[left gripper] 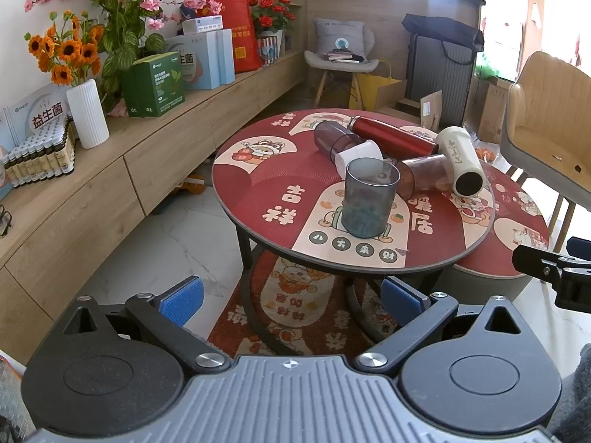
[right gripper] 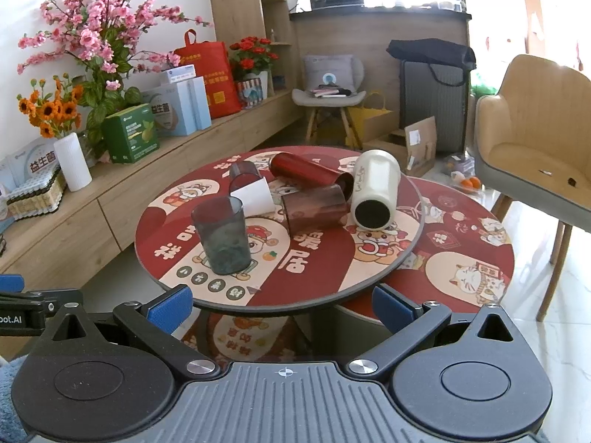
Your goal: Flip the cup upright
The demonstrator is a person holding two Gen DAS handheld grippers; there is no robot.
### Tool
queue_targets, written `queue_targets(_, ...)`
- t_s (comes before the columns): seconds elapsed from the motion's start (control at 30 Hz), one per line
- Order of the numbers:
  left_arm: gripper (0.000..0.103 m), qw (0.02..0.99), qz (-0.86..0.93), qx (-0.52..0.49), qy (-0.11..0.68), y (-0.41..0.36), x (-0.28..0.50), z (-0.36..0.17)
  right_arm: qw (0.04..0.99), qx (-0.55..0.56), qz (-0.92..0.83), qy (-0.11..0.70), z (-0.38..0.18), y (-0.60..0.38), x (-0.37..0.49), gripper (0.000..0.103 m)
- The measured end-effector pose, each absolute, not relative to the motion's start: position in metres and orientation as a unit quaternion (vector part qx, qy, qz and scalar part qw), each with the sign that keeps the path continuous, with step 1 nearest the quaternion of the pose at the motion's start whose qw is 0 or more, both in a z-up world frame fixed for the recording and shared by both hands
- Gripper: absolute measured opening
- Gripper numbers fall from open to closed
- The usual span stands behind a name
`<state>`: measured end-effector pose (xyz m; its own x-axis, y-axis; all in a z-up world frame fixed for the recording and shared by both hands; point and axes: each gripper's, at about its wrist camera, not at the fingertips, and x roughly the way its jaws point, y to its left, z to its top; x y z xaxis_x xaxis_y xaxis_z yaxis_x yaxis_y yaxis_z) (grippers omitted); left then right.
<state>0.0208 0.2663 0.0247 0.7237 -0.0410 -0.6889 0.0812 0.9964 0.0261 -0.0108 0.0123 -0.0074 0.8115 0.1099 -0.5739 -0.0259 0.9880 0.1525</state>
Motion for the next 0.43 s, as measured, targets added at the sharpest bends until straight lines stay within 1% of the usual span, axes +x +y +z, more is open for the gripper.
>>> queue_targets(0.43,0.103,0.929,-0.034,0.029,0.366,0.266,0.0188,0.0261,0.949,0.068,0.034,0.306,-0.0077,0.0128,-0.0104,0.103)
